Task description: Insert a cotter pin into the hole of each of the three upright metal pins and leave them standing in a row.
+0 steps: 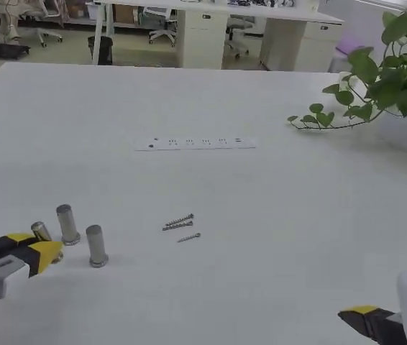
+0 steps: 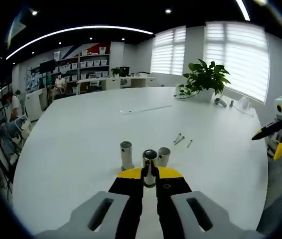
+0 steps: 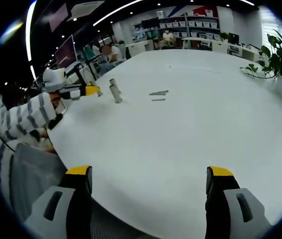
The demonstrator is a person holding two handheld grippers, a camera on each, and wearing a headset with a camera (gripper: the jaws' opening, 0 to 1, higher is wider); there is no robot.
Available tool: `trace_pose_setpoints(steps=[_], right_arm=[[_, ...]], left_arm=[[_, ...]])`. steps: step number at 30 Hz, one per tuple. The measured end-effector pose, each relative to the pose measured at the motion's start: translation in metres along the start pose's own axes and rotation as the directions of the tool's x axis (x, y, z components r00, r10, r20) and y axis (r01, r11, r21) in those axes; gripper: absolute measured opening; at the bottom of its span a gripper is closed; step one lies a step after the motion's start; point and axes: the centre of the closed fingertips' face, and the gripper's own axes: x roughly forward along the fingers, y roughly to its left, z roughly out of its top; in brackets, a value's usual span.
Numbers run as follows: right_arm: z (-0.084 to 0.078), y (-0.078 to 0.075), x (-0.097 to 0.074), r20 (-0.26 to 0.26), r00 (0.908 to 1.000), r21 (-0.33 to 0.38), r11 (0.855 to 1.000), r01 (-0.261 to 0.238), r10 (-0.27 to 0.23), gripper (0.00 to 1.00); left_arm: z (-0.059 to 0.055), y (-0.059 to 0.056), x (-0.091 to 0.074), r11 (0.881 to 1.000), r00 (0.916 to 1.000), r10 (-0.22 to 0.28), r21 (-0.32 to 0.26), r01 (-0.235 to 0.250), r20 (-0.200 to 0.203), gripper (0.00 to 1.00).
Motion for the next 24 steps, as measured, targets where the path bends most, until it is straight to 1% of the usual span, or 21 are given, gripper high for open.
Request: trace_pose_setpoints(steps=[1,3,4,5,6,7,8,9,10,11,12,13,14,16,17,18,19,20,22,23,24], right_arm=[[0.0,0.0,0.0,-0.001,1.0,0.0,1.0,0.0,0.0,0.96],[-0.002,0.0,0.0,-0.004,1.0,0.0,1.0,0.002,-0.002,0.96],[-0.002,0.0,0.0,-0.005,1.0,0.001,1.0,0.002,-0.002,0.96],[-0.003,0.0,0.0,-0.005,1.0,0.001,1.0,0.002,-0.002,0.96],[-0.003,0.001,0.0,-0.005,1.0,0.003,1.0,0.001,-0.001,0.96],[-0.003,0.001,0.001,-0.005,1.0,0.004,1.0,0.0,0.0,0.96],[-0.002,0.002,0.001,-0.005,1.0,0.003,1.0,-0.001,0.001,0.96],[-0.002,0.003,0.001,-0.005,1.0,0.003,1.0,-0.002,0.002,0.96],[-0.002,0.003,0.002,-0.006,1.0,0.002,1.0,-0.005,0.005,0.96],[-0.002,0.004,0.002,-0.006,1.0,0.002,1.0,-0.006,0.006,0.96],[-0.002,0.004,0.002,-0.007,0.9999,0.001,1.0,-0.008,0.008,0.96],[-0.002,0.005,0.003,-0.008,0.9999,0.0,1.0,-0.01,0.01,0.96],[-0.003,0.006,0.003,-0.01,0.9999,-0.001,1.0,-0.011,0.011,0.96],[-0.003,0.006,0.003,-0.011,0.9999,-0.002,1.0,-0.011,0.011,0.96],[-0.003,0.006,0.003,-0.012,0.9998,-0.003,1.0,-0.013,0.012,0.96],[-0.004,0.006,0.004,-0.015,0.9998,-0.002,1.0,-0.013,0.013,0.96],[-0.004,0.006,0.004,-0.017,0.9998,-0.001,1.0,-0.014,0.014,0.96],[-0.005,0.005,0.004,-0.017,0.9998,0.0,1.0,-0.013,0.013,0.96],[-0.005,0.005,0.005,-0.019,0.9997,0.001,1.0,-0.013,0.013,0.96],[-0.005,0.005,0.005,-0.02,0.9997,0.001,1.0,-0.014,0.014,0.96],[-0.005,0.005,0.005,-0.02,0.9997,-0.001,1.0,-0.014,0.014,0.96]], left_arm=[[0.008,-0.004,-0.004,0.999,0.9994,-0.026,0.044,0.025,0.023,0.07],[0.015,-0.012,-0.01,0.994,0.9962,-0.082,0.08,0.079,0.03,0.07],[0.022,-0.019,-0.014,0.988,0.9909,-0.127,0.099,0.122,0.044,0.07],[0.026,-0.025,-0.017,0.981,0.9858,-0.16,0.115,0.153,0.051,0.07],[0.031,-0.031,-0.021,0.971,0.9797,-0.194,0.152,0.184,0.052,0.07],[0.033,-0.035,-0.023,0.964,0.9758,-0.213,0.172,0.202,0.047,0.07],[0.035,-0.042,-0.026,0.952,0.9687,-0.246,0.195,0.236,0.032,0.07],[0.035,-0.045,-0.027,0.946,0.9652,-0.26,0.205,0.25,0.026,0.07],[0.034,-0.051,-0.028,0.934,0.9579,-0.287,0.223,0.278,0.008,0.07],[0.034,-0.054,-0.029,0.926,0.9541,-0.3,0.24,0.292,-0.003,0.07],[0.033,-0.056,-0.029,0.923,0.9526,-0.304,0.244,0.298,-0.017,0.07],[0.031,-0.058,-0.029,0.91,0.9524,-0.302,0.285,0.302,-0.045,0.07],[0.03,-0.061,-0.029,0.902,0.95,-0.306,0.301,0.31,-0.061,0.07],[0.031,-0.069,-0.03,0.894,0.9451,-0.321,0.309,0.324,-0.062,0.07],[0.032,-0.074,-0.031,0.888,0.9398,-0.336,0.312,0.338,-0.061,0.07],[0.032,-0.076,-0.031,0.883,0.9368,-0.344,0.317,0.345,-0.061,0.07],[0.032,-0.079,-0.031,0.881,0.9351,-0.349,0.317,0.35,-0.063,0.07],[0.03,-0.083,-0.031,0.876,0.9301,-0.361,0.318,0.363,-0.068,0.07],[0.028,-0.09,-0.03,0.868,0.9254,-0.369,0.324,0.376,-0.084,0.07],[0.027,-0.094,-0.031,0.859,0.9219,-0.375,0.337,0.385,-0.096,0.07],[0.026,-0.1,-0.032,0.847,0.9149,-0.39,0.351,0.401,-0.103,0.07]])
